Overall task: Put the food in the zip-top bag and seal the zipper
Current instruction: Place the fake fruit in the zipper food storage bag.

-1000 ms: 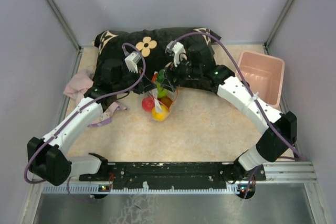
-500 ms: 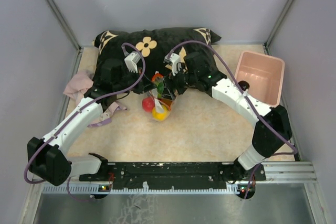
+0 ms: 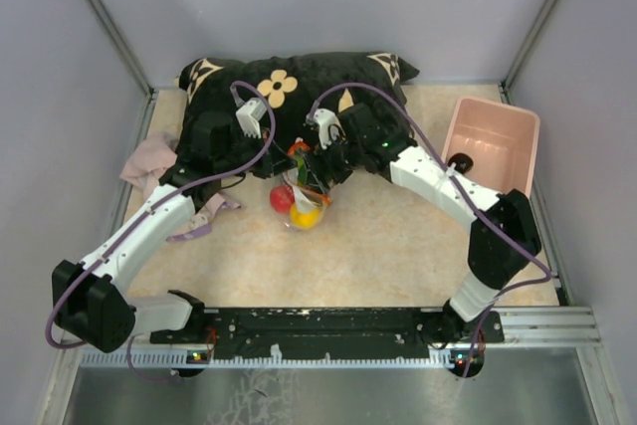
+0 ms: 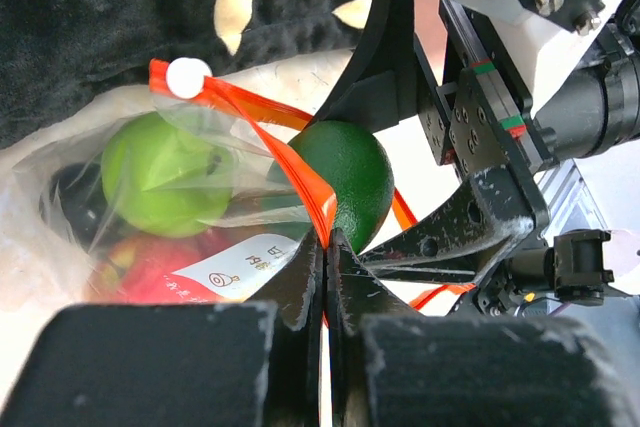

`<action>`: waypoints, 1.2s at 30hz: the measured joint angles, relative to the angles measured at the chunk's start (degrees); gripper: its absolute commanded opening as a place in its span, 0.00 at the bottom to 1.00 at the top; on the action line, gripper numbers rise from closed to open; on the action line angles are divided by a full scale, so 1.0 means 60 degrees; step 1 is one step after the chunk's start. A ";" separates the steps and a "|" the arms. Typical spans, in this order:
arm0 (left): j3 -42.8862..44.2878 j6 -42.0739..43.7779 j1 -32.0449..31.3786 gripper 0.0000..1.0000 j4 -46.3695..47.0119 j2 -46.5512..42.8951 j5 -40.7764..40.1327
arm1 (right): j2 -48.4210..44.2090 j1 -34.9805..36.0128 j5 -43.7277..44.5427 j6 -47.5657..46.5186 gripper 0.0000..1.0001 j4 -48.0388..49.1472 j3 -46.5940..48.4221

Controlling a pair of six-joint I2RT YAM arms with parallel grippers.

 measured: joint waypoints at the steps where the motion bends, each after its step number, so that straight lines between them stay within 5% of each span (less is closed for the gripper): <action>1: -0.0004 -0.0011 0.0000 0.00 0.0000 0.0000 0.0022 | 0.0011 0.0058 0.0149 0.0000 0.64 -0.0040 0.0044; 10: -0.0055 -0.0018 0.0000 0.00 0.0000 0.0000 0.0058 | 0.0627 0.0681 0.1934 0.0335 0.72 -0.0117 0.0481; 16: -0.0175 -0.0018 0.0000 0.00 0.0029 -0.0004 0.0015 | 0.0630 0.0678 0.1337 0.0634 0.82 0.0372 0.0433; 36: -0.1628 -0.0273 0.0000 0.00 0.0579 -0.0896 -0.0947 | 0.0517 0.0674 0.0313 0.0918 0.84 0.0809 0.0200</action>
